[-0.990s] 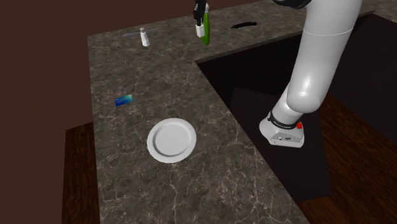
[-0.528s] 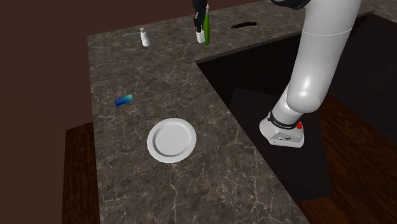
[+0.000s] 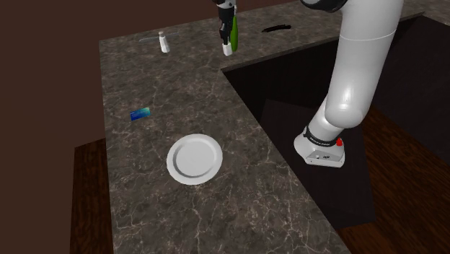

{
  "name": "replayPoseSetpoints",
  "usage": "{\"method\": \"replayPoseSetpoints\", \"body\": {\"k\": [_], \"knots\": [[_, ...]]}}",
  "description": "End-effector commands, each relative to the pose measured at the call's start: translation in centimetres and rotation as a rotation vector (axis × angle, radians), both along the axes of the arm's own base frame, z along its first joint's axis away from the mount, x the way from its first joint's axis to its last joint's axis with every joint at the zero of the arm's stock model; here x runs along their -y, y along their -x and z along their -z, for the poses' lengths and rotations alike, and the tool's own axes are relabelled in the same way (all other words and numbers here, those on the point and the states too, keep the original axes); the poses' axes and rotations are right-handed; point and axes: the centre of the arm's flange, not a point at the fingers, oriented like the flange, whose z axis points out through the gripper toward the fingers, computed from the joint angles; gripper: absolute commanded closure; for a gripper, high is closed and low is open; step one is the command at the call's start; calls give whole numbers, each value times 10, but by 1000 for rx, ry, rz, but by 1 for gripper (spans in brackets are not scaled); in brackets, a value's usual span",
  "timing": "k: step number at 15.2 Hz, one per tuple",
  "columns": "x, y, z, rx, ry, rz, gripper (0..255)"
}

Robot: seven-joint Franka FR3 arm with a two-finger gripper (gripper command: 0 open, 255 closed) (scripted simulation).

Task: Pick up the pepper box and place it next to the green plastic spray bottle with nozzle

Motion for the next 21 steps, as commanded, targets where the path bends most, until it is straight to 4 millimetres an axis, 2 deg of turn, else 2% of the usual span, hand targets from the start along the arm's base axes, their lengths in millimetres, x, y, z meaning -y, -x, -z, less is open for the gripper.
{"method": "replayPoseSetpoints", "body": {"k": [1,4,11,12,17,21], "knots": [[0,0,11,0,0,0,255],[0,1,25,0,0,0,255],[0,0,25,0,0,0,255],[0,0,25,0,0,0,0],[0,0,25,0,0,0,0],[-1,-1,-25,0,0,0,0]]}}
